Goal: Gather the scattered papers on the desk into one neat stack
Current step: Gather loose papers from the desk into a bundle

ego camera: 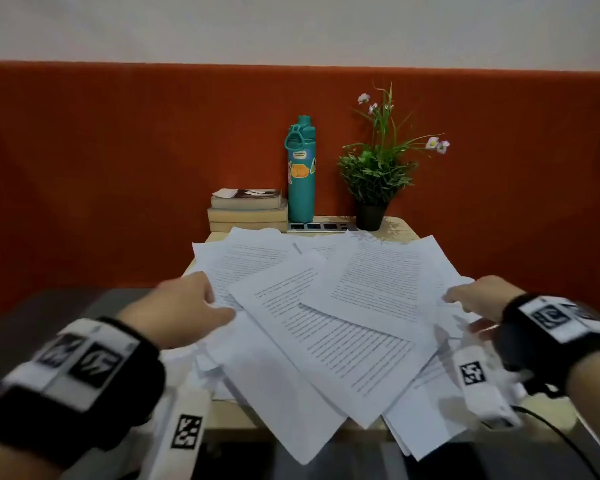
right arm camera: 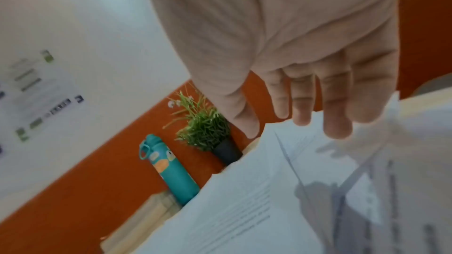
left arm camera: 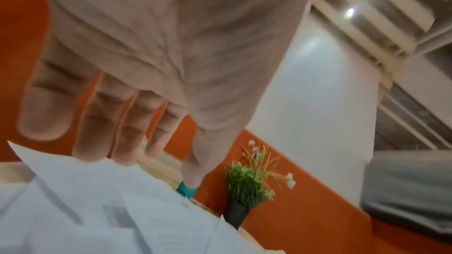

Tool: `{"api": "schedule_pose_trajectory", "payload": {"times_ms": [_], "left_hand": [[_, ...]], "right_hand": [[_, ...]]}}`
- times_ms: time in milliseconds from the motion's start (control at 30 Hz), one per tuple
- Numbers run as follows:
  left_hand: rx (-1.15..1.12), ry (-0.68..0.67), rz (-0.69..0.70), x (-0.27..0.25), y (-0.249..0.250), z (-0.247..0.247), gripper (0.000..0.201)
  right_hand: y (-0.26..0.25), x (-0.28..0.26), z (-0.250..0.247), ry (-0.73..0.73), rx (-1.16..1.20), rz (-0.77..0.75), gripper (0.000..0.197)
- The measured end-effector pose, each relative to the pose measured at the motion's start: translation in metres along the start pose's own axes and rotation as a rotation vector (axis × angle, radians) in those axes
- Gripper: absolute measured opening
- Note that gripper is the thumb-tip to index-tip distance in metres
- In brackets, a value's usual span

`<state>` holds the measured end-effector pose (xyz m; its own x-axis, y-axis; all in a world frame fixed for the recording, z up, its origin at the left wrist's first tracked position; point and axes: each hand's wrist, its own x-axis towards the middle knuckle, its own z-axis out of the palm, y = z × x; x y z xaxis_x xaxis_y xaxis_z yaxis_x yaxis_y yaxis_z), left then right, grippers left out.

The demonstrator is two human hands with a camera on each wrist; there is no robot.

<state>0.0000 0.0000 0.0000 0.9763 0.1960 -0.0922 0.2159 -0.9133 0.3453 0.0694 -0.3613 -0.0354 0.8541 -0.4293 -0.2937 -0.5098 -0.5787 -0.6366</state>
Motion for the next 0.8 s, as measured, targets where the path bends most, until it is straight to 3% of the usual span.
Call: {"api": "schedule_pose_trajectory", "payload": {"times_ms": [133,233,333,400,500,567,633,700,800], "left_hand": [[0.115,-0.18,-0.026,0.027,0.025,0.02,0.046],[0.141,-0.23,-0.041,0.047,0.031,0.034,0.05],[0.149,-0.23,-0.043,0.062,0.036,0.043,0.036],[0.136,-0.23,-0.066,0.07,0.039,0.047,0.039],[0.114,-0.249,-0.153,0.078,0.039,0.052,0.061],[0.095,-0.246,-0.197,0.082,0.038,0.059,0.075],[0.073,-0.186,-0.229,0.086,0.039,0.067,0.083],[0.027,-0.064,-0.215,0.087,0.047,0.073,0.076],[-0.334,0.203,-0.083,0.091,0.062,0.07,0.056]], "right_hand": [[-0.019,0.024,0.02,-0.082,-0.282,0.035,0.062],[-0.024,0.04,0.034,-0.122,-0.521,-0.013,0.047],[-0.03,0.051,0.042,-0.144,-0.511,-0.068,0.032],[-0.037,0.051,0.045,-0.201,-0.598,-0.119,0.027],[-0.041,0.052,0.043,-0.226,-0.709,-0.144,0.049],[-0.038,0.052,0.04,-0.258,-0.703,-0.121,0.051],[-0.032,0.051,0.038,-0.247,-0.681,-0.139,0.043],[-0.025,0.053,0.037,-0.227,-0.604,-0.167,0.039],[-0.018,0.05,0.035,-0.213,-0.519,-0.205,0.038]]}}
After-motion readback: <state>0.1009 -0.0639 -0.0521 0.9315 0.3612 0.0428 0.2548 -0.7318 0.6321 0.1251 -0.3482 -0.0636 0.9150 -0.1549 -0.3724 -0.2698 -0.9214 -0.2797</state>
